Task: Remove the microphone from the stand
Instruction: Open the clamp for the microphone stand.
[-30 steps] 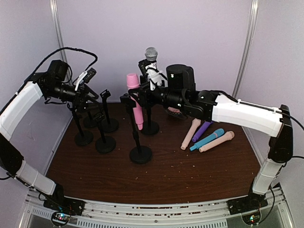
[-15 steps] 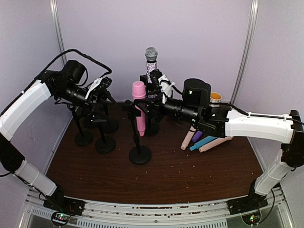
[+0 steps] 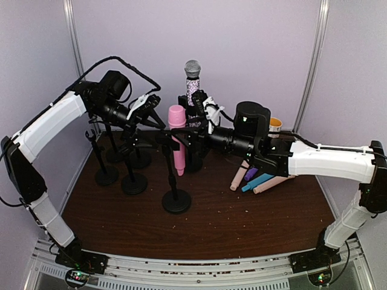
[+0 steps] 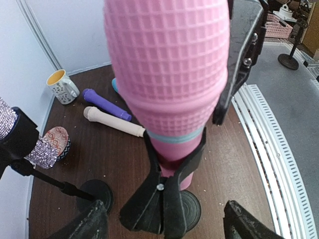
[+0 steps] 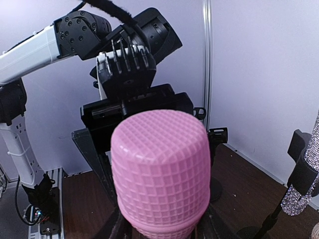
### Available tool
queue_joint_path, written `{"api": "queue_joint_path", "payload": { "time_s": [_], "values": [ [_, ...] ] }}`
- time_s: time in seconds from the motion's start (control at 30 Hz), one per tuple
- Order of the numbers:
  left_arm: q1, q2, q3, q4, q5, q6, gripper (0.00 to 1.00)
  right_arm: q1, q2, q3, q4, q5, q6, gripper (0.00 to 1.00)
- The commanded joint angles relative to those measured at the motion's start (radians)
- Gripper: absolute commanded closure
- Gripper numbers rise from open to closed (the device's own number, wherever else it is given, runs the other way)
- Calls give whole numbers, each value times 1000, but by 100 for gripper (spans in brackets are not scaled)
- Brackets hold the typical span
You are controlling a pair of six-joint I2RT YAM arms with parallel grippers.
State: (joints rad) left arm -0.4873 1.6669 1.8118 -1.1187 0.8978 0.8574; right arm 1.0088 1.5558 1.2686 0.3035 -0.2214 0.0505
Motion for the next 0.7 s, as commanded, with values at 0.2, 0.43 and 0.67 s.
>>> {"api": "queue_joint_path", "payload": {
  "time_s": [0.2, 0.43, 0.67],
  "values": [
    [-16, 48, 33, 7, 39, 55, 38, -3, -43, 1, 94, -15, -3, 98],
    [-18, 74, 76, 5, 44, 50, 54, -11, -45, 8, 74, -17, -3, 99],
    [-17, 76, 80, -16, 40, 68, 78, -16, -56, 3, 63, -19, -3, 100]
  ]
}}
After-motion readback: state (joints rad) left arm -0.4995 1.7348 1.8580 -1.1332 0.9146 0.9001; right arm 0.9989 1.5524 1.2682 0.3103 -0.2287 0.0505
